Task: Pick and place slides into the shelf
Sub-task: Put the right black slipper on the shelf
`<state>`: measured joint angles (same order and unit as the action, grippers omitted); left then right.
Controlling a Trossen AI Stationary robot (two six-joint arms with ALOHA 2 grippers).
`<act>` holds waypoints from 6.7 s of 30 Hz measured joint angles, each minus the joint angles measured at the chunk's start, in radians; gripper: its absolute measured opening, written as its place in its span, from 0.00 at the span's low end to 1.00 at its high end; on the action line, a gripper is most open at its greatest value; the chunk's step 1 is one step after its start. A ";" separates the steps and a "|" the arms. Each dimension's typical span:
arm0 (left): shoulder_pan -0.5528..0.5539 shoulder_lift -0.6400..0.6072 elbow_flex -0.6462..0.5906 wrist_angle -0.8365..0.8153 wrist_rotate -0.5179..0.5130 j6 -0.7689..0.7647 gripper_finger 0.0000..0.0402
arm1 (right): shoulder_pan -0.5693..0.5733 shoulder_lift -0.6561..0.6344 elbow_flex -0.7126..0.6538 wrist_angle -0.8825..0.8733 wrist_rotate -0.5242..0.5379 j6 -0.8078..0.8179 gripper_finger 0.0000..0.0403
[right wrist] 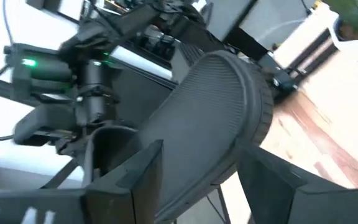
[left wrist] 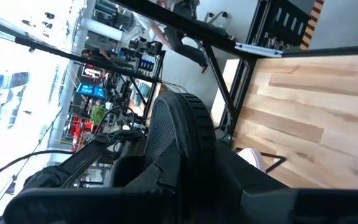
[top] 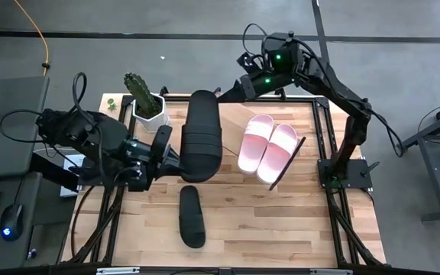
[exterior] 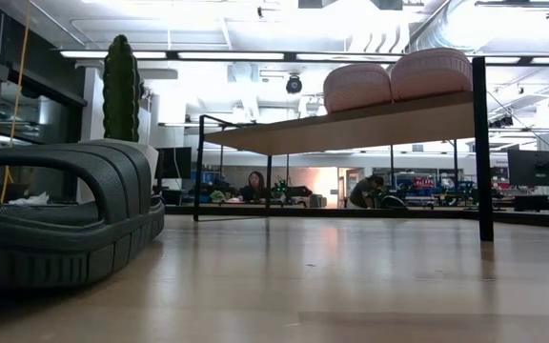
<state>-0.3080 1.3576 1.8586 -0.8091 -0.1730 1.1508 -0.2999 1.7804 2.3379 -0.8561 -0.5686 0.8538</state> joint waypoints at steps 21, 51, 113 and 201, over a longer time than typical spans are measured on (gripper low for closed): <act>0.000 0.000 -0.001 0.035 0.000 0.008 0.10 | 0.014 0.029 -0.128 0.084 -0.014 0.002 0.47; 0.000 0.023 -0.001 0.006 -0.022 -0.007 0.09 | -0.026 0.031 -0.149 0.182 -0.088 0.001 0.47; 0.001 0.023 -0.001 0.057 -0.025 -0.036 0.09 | -0.078 0.032 -0.148 0.308 -0.028 0.001 0.47; 0.000 0.023 -0.001 0.060 -0.051 -0.043 0.12 | 0.014 0.033 -0.148 0.244 0.038 -0.052 0.08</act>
<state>-0.3077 1.3804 1.8576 -0.7492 -0.2238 1.1076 -0.2858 1.8130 2.1902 -0.6125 -0.5306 0.8018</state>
